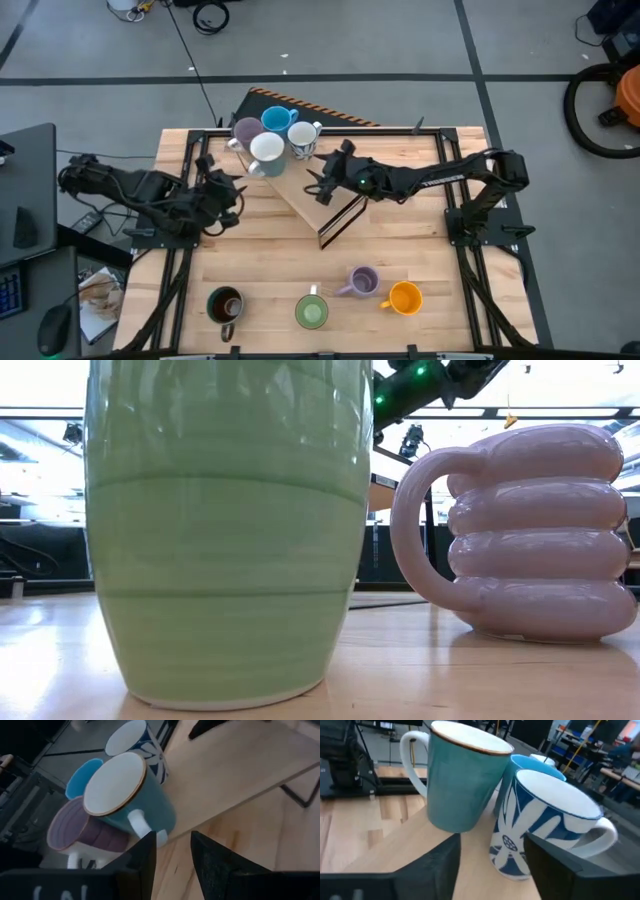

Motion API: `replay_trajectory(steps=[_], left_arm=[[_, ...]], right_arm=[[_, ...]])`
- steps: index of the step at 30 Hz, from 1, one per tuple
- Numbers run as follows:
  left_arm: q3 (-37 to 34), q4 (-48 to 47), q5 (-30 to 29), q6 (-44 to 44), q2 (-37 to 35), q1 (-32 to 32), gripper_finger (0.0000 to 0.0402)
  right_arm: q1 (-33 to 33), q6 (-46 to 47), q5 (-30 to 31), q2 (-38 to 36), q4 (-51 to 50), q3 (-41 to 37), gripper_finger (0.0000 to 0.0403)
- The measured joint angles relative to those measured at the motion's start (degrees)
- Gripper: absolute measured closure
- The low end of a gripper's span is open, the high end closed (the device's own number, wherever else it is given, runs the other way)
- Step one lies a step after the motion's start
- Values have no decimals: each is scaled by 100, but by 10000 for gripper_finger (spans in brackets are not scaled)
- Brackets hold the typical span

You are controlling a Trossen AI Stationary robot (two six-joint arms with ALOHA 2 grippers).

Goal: Place coffee mugs
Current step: Adjust the mugs on the shelf

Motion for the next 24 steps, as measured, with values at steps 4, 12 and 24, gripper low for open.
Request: replay_trajectory(steps=[4,12,24], left_arm=[[0,-1,-18,-116,0,-199,274],[0,-4,-16,-303,0,-428,274],[0,21,-51,-305,2,-460,274]], right_arm=[[-1,314,42,102,3,27,135],[-51,736,171,162,-21,20,73],[-175,778,113,547,592,23,68]])
